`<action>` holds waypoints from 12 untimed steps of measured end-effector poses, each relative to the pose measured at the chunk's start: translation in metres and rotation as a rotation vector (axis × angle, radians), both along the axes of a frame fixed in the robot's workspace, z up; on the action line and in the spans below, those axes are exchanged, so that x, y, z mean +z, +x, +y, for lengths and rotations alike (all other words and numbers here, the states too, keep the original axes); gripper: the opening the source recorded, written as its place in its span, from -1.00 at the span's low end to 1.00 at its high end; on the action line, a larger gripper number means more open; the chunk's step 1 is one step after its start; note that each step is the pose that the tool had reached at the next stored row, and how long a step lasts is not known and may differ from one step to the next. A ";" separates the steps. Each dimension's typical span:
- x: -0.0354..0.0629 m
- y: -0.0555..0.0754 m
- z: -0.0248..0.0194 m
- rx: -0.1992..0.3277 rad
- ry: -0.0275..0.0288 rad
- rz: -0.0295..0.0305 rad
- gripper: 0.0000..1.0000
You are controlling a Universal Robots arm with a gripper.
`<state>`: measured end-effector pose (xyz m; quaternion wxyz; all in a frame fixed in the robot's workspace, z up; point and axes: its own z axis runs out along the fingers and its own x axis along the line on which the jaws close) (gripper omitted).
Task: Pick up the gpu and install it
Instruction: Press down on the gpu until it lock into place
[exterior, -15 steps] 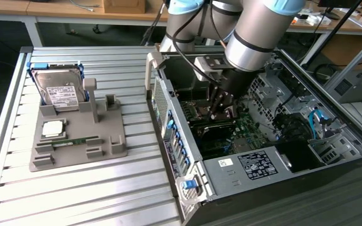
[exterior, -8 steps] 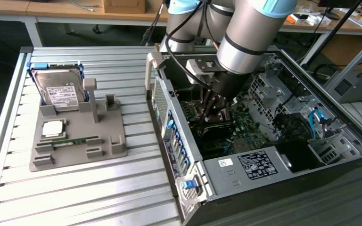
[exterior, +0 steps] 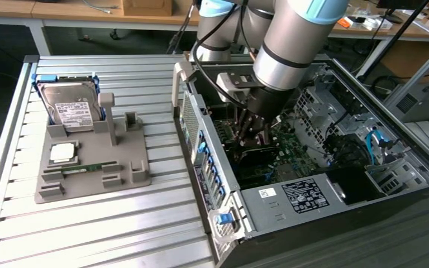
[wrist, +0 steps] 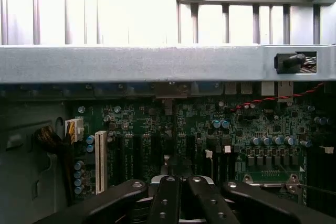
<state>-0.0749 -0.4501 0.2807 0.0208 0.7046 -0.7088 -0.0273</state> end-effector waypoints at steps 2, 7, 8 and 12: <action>-0.0005 -0.001 -0.0001 0.000 0.0001 0.0000 -0.80; -0.0018 -0.003 -0.0005 0.000 0.0000 0.0000 -0.80; -0.0021 -0.003 -0.0005 0.000 0.0000 0.0000 -0.80; -0.0033 -0.003 -0.0007 0.000 -0.0002 0.0001 -0.80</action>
